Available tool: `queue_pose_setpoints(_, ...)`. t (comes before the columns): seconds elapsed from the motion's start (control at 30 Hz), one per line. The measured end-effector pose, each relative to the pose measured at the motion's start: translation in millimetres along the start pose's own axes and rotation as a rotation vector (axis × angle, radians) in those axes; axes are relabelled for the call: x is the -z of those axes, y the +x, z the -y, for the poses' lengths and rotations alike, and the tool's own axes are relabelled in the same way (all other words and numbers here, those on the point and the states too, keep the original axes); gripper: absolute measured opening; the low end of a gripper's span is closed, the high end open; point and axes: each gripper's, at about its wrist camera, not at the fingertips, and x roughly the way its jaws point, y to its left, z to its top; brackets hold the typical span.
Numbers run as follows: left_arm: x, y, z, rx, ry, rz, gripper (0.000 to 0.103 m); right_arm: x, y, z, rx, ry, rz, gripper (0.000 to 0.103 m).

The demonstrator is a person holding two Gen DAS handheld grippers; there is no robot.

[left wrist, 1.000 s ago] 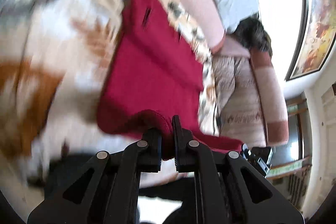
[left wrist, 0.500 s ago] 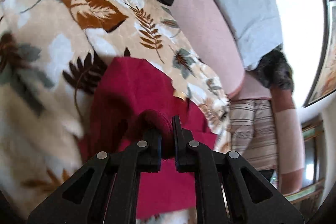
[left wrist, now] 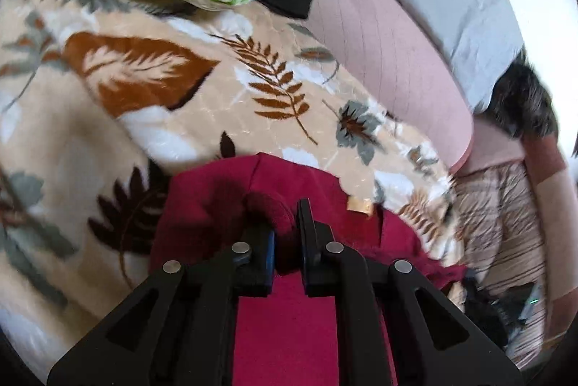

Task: Fold small clothes
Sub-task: 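Lift the hem with both tools and fold it over onto the collar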

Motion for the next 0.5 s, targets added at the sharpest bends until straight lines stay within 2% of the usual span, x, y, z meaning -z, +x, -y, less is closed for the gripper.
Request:
queue_pose_setpoints(0.07, -1, 10, 7, -0.044, 0.046, -0.03, 0.019, 1, 0, -5, 0.047, -0.046, 0.012, 0.023)
queue_pose_setpoints(0.1, -1, 12, 10, -0.046, 0.07, -0.037, 0.027, 0, -4, -9, 0.061, -0.075, 0.029, 0.041)
queue_pose_setpoints(0.13, -2, 11, 14, -0.039, 0.091, -0.032, 0.033, 1, -9, -13, 0.057, -0.097, 0.057, 0.049)
queue_pose_setpoints(0.2, -3, 0, 19, -0.034, 0.115, 0.009, 0.054, 2, -17, -20, 0.05, -0.138, 0.077, 0.05)
queue_pose_setpoints(0.23, -5, -8, 21, -0.037, 0.119, 0.039, 0.057, 2, -20, -25, 0.048, -0.166, 0.073, 0.05)
queue_pose_setpoints(0.3, -7, -27, 22, -0.058, 0.125, 0.105, 0.058, 5, -22, -33, 0.055, -0.213, 0.063, 0.05)
queue_pose_setpoints(0.37, -2, -44, 29, -0.067, 0.161, 0.167, 0.058, 9, -20, -39, 0.101, -0.276, 0.043, 0.05)
queue_pose_setpoints(0.47, 18, -40, 56, -0.106, 0.298, 0.168, 0.058, 20, -9, -50, 0.272, -0.416, 0.005, 0.05)
queue_pose_setpoints(0.5, 25, -33, 66, -0.14, 0.351, 0.168, 0.058, 22, -5, -52, 0.28, -0.434, -0.009, 0.05)
